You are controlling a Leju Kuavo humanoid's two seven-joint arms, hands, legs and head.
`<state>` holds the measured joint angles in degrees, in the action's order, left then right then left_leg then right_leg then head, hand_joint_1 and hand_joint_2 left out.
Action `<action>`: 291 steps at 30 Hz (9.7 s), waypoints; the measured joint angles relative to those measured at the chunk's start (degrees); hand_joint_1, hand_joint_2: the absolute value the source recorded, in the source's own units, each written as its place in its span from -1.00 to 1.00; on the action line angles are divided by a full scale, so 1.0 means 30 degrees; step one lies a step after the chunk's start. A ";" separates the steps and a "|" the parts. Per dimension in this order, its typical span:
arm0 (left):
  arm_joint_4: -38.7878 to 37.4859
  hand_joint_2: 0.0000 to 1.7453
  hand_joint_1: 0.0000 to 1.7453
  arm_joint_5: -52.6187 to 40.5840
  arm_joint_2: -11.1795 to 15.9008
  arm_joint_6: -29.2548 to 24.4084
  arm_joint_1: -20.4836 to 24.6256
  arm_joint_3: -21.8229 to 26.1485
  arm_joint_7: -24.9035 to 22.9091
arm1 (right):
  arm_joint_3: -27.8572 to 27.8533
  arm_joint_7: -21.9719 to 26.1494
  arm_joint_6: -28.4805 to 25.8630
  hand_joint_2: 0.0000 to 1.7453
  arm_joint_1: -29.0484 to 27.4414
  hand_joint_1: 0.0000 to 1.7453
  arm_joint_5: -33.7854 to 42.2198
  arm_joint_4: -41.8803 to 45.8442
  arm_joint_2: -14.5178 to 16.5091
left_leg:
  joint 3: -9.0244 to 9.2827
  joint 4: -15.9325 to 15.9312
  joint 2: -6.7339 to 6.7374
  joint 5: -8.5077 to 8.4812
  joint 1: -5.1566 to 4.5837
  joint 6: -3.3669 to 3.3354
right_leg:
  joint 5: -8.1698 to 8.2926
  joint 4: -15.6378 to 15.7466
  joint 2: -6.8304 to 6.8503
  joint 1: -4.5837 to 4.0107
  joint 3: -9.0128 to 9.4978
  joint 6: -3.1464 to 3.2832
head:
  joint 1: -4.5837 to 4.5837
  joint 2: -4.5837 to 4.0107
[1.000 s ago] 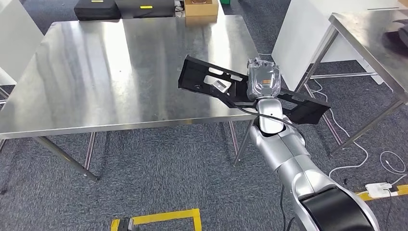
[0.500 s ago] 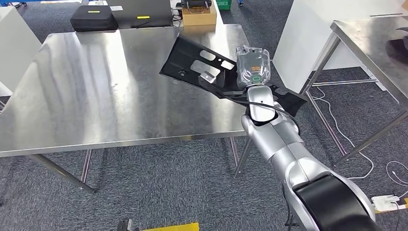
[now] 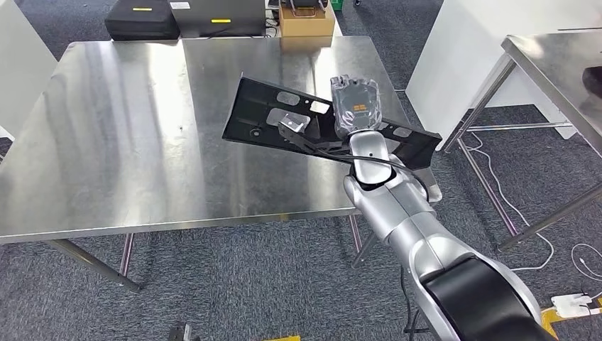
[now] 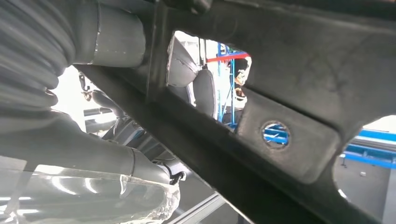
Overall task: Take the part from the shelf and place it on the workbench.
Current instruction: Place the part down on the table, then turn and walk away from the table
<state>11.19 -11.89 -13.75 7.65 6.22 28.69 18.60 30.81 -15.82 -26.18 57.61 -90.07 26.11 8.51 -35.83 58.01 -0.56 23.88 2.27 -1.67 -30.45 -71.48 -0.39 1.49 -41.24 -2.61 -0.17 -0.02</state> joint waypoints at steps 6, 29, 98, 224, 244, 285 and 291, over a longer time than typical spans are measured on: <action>-0.0005 -1.00 -1.00 0.0047 -0.0060 -0.0007 -0.0032 0.0131 0.0000 | 0.0111 0.0000 -0.0007 1.00 0.0049 1.00 0.0002 -0.0355 0.0071 | 0.0674 -0.0026 -0.0235 0.0558 -0.0459 -0.0074 | 0.2553 0.4170 -0.0014 -0.0607 0.1205 0.0359 | 0.0037 0.0000; 0.0022 -1.00 -1.00 0.0133 0.0056 -0.0036 -0.0020 0.0239 0.0011 | 0.0403 0.0029 -0.0197 1.00 0.0096 1.00 0.0004 -0.0965 0.0499 | 0.0147 -0.0044 0.0095 0.0152 -0.0267 -0.0200 | 0.0405 0.1753 -0.0069 -0.0486 0.1519 0.0453 | 0.0091 0.0000; 0.0015 -1.00 -1.00 0.0807 0.0228 -0.0561 0.0148 0.1565 -0.0570 | -0.2976 0.2046 0.1856 1.00 -0.1693 1.00 0.1541 -0.2723 0.1568 | 0.1800 -0.0766 0.0229 0.1197 -0.0336 0.0564 | 0.3189 0.5285 -0.0015 -0.0487 0.1558 0.0568 | 0.0098 0.0000; 0.0015 -1.00 -1.00 0.2149 0.0334 -0.0415 -0.0684 0.4604 -0.0326 | -0.0023 0.5234 -0.1409 -1.00 -1.0305 -1.00 0.0422 1.5795 -0.1029 | 0.2060 -0.0819 0.0270 0.1206 -0.0311 0.0124 | 0.3255 0.5393 -0.0009 -0.0293 0.1797 0.0364 | 0.0086 0.0000; 0.0015 -1.00 -1.00 0.2545 0.0014 -0.0730 -0.0696 0.5433 -0.0211 | -0.0539 0.6103 -0.2295 -1.00 -1.2099 -1.00 0.0723 1.6815 -0.0998 | 0.0632 0.3046 0.0223 0.3640 0.0484 0.1223 | 0.2787 0.5832 -0.0019 0.0037 0.2765 0.0899 | -0.0277 0.0000; 0.0022 -1.00 -1.00 0.2339 0.0004 -0.0845 -0.0630 0.5816 -0.0295 | -0.1430 0.6665 -0.3627 -1.00 -1.5084 -1.00 0.2178 1.8151 -0.1958 | 0.0932 0.0658 -0.0027 0.1290 -0.0294 0.0307 | 0.2145 0.4321 0.0100 -0.0444 0.2018 0.0318 | 0.0036 0.0000; 0.0029 -1.00 -1.00 0.2340 0.0002 -0.0860 -0.0625 0.5818 -0.0312 | -0.1554 0.6659 -0.3668 -1.00 -1.5414 -1.00 0.2184 1.8269 -0.2124 | 0.0394 0.0378 0.0121 0.0568 -0.0220 -0.0262 | -0.0480 -0.0439 0.0099 -0.0201 0.0075 0.0096 | 0.0266 0.0000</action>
<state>11.28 -4.87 -13.75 5.07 4.34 46.15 17.67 26.15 4.15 -37.19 11.36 -83.52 80.91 2.14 -34.64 59.15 -0.19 25.58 1.61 -2.45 -31.89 -72.80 -0.09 0.89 -41.02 -2.32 0.62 -0.02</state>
